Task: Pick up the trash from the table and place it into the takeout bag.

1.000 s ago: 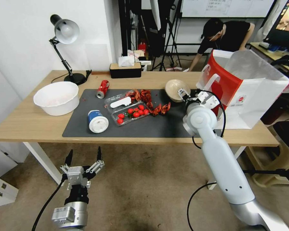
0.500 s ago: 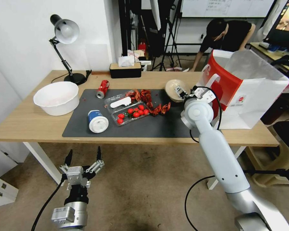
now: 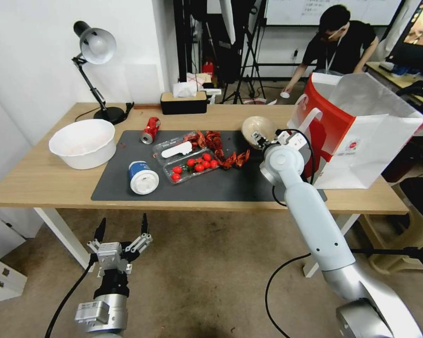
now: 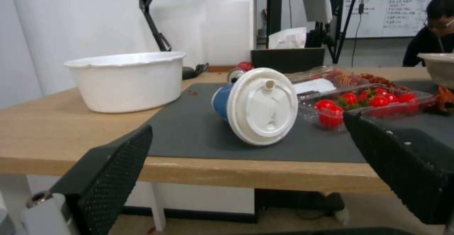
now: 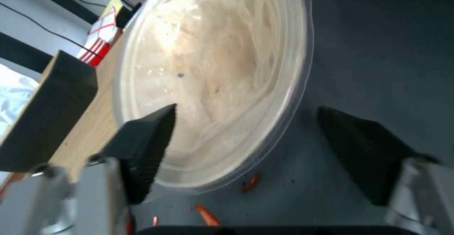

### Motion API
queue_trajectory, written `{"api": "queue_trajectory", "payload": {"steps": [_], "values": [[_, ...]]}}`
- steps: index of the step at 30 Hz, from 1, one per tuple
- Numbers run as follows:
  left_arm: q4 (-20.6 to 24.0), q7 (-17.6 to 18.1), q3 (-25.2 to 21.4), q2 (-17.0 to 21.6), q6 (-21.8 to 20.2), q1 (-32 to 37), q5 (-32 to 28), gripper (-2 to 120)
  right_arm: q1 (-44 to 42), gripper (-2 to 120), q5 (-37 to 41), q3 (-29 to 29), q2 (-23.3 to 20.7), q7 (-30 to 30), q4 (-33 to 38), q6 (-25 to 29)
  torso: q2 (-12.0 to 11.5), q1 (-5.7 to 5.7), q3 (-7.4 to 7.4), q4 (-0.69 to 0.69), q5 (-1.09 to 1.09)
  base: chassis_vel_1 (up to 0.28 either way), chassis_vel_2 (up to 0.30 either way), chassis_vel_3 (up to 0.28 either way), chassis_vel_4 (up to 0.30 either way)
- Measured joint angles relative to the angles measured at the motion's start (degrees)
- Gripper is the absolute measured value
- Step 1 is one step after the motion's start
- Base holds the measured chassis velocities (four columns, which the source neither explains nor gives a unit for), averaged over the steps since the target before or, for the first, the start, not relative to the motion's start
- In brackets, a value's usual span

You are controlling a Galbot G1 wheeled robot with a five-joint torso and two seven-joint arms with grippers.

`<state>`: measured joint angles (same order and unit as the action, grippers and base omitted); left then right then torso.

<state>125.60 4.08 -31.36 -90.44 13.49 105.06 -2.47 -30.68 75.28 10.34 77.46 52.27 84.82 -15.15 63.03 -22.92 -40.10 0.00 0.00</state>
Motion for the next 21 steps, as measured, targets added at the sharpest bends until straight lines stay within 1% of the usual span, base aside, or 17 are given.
{"api": "queue_trajectory", "payload": {"steps": [1,3,4,5,7,8,9,10,11,12,15,16,17,19,21], "values": [[0.0,0.0,0.0,0.0,0.0,0.0,0.0,100,0.0,75,0.0,0.0,0.0,0.0,0.0,0.0,0.0,0.00,0.00,0.00,0.00,0.000,0.000,0.000,0.000],[0.0,0.0,-0.1,0.1,0.0,0.1,-0.1,100,0.6,65,1.0,0.0,0.3,-0.1,-1.4,-0.3,0.0,0.00,0.00,0.00,0.00,0.000,0.000,0.000,0.000],[0.0,0.0,-0.1,0.1,0.0,0.1,-0.1,100,0.6,65,1.0,0.0,0.3,-0.1,-1.4,-0.3,0.0,0.00,0.00,0.00,0.00,0.000,0.000,0.000,0.000],[0.0,0.0,-0.1,0.1,0.0,0.2,-0.1,100,0.8,59,1.4,0.0,0.5,-0.2,-2.0,-0.4,0.0,0.00,0.00,0.01,0.00,0.000,0.000,0.000,0.000],[0.1,0.0,-0.1,0.0,0.0,0.3,-0.1,100,1.0,52,1.7,-0.1,0.7,-0.3,-2.7,-0.5,0.0,0.00,0.00,0.00,0.00,0.000,0.000,0.000,0.000],[0.3,0.0,-0.1,0.0,0.0,0.3,-0.1,100,1.2,45,1.9,-0.1,0.8,-0.3,-3.0,-0.6,0.0,0.00,0.00,0.01,0.00,0.000,0.000,0.000,0.000],[0.3,0.0,-0.1,0.0,0.0,0.3,-0.1,100,1.2,45,1.9,-0.1,0.8,-0.3,-3.0,-0.6,0.0,0.00,0.00,0.01,0.00,0.000,0.000,0.000,0.000],[0.3,0.0,-0.1,0.0,0.0,0.4,-0.1,100,1.2,41,1.9,-0.2,0.8,-0.3,-3.1,-0.6,0.0,0.00,0.00,0.00,0.00,0.000,0.000,0.000,0.000],[0.4,0.0,-0.1,0.0,0.0,0.4,-0.2,100,1.4,35,1.9,-0.2,0.8,-0.3,-3.2,-0.6,0.0,0.00,0.00,0.01,0.00,0.000,0.000,0.000,0.000],[0.4,0.0,-0.1,0.0,0.0,0.4,-0.2,100,1.4,35,1.9,-0.2,0.8,-0.3,-3.2,-0.6,0.0,0.00,0.00,0.01,0.00,0.000,0.000,0.000,0.000],[0.4,0.1,-0.2,0.0,0.0,0.3,-0.3,100,1.6,23,2.0,-0.2,0.8,-0.3,-3.3,-0.6,0.0,0.00,0.00,0.01,0.00,0.000,0.000,0.000,0.000],[0.3,0.1,-0.1,0.0,0.1,0.2,-0.3,100,1.6,15,2.0,-0.2,0.7,-0.3,-3.2,-0.6,0.0,0.00,0.00,0.01,0.00,0.000,0.000,0.000,0.000],[0.3,0.1,-0.1,0.0,0.1,0.2,-0.3,100,1.6,15,2.0,-0.2,0.7,-0.3,-3.2,-0.6,0.0,0.00,0.00,0.01,0.00,0.000,0.000,0.000,0.000],[0.1,0.1,0.0,-0.1,0.1,0.0,-0.2,100,1.5,8,2.0,-0.2,0.5,-0.2,-2.8,-0.6,0.0,0.00,0.00,0.01,-0.01,0.000,0.000,0.000,0.000],[0.0,0.0,0.0,-0.1,0.1,-0.1,-0.2,100,1.3,6,2.0,-0.2,0.5,-0.2,-2.4,-0.6,0.0,0.01,0.00,0.01,0.00,0.000,0.000,0.000,0.000]]}}
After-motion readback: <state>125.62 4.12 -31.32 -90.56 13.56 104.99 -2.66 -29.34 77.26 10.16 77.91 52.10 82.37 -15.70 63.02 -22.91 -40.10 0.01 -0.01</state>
